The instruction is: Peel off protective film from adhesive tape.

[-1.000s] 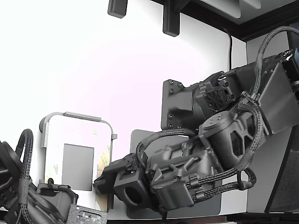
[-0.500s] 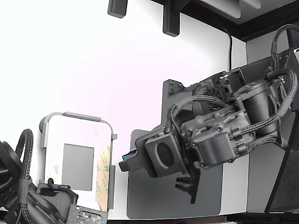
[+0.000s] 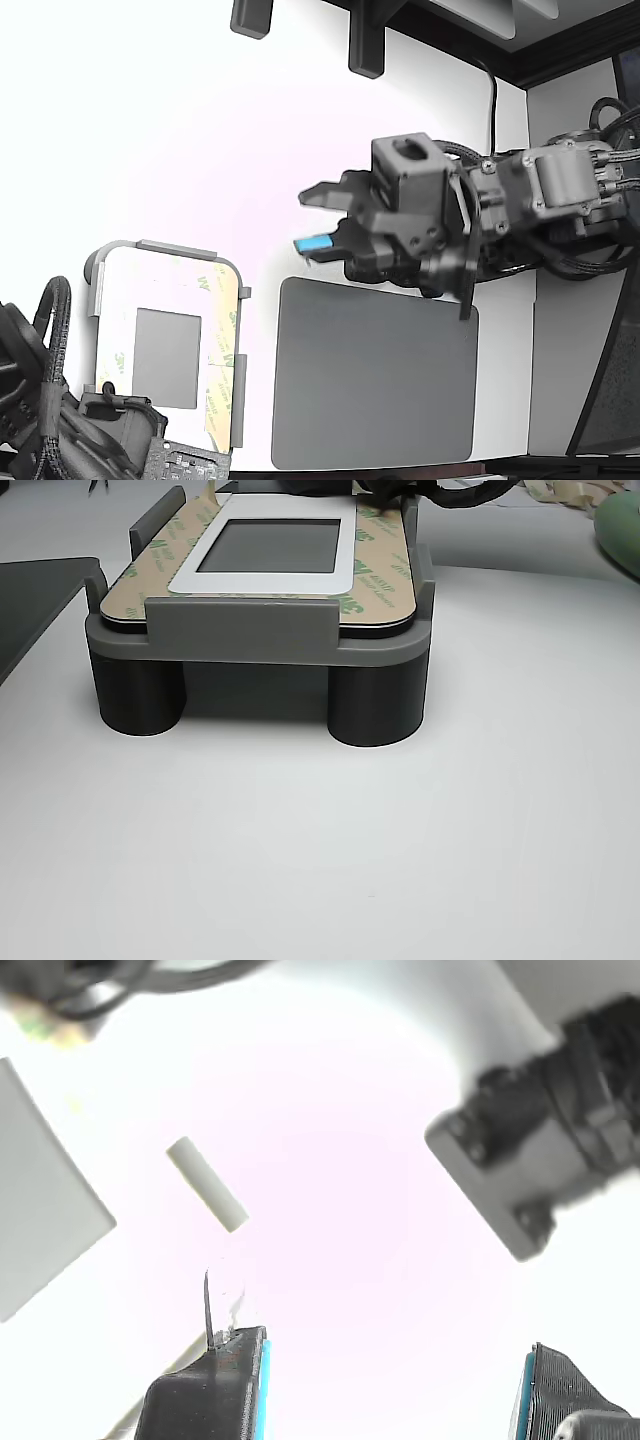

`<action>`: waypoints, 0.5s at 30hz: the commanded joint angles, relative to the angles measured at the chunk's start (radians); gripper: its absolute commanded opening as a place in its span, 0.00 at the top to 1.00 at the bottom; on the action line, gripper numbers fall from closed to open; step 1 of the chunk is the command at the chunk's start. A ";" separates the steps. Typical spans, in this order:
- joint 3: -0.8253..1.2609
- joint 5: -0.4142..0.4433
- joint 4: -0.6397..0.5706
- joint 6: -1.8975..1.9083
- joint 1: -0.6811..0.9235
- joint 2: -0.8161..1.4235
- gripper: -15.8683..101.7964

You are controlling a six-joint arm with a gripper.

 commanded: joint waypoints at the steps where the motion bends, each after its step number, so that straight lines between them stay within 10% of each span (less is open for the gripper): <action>1: -0.040 -0.018 0.066 0.497 -0.104 0.075 0.02; 15: 0.002 -0.064 0.229 0.647 -0.299 0.089 0.02</action>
